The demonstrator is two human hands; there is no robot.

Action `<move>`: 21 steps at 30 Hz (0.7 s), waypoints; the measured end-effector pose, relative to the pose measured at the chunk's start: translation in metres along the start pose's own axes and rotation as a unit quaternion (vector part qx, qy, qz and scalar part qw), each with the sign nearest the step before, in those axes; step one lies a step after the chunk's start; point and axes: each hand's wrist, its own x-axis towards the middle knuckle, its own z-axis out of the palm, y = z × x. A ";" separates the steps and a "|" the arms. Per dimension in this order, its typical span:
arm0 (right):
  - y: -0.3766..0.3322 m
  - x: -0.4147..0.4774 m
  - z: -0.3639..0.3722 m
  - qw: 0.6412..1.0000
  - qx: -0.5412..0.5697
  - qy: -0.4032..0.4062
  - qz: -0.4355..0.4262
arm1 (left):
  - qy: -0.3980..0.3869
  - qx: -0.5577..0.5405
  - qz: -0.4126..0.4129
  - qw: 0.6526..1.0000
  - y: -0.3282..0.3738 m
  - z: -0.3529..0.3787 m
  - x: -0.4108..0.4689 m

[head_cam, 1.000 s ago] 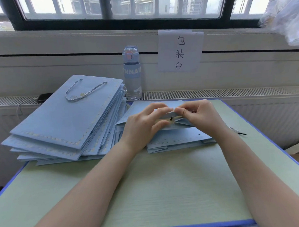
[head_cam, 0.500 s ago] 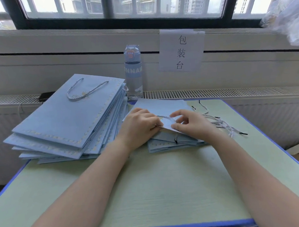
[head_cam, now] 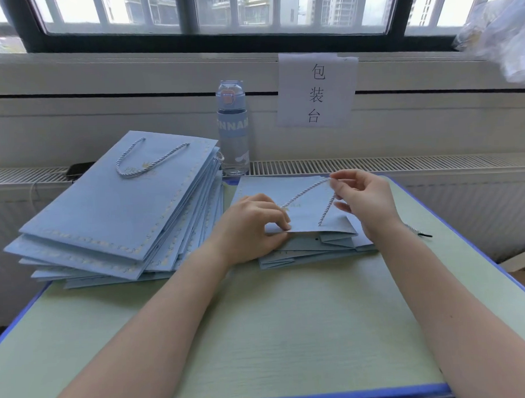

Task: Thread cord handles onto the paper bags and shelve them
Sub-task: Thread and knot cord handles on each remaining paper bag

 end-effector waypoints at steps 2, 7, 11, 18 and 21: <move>0.002 0.005 -0.004 0.997 -0.067 0.031 -0.031 | -0.011 -0.017 -0.006 1.000 0.001 -0.001 0.001; 0.006 0.006 -0.004 0.987 -0.138 0.059 -0.062 | -0.037 -0.044 -0.024 0.998 0.007 -0.002 0.001; 0.014 0.007 -0.004 0.942 -0.323 0.004 -0.088 | -0.166 -0.024 -0.083 0.982 0.007 -0.002 -0.002; 0.003 -0.007 0.004 0.911 -0.329 -0.183 -0.169 | -0.245 -0.016 -0.147 0.958 0.006 0.000 -0.002; -0.005 -0.017 0.007 0.862 -0.366 -0.309 -0.167 | -0.254 -0.020 -0.151 0.955 0.005 0.002 -0.004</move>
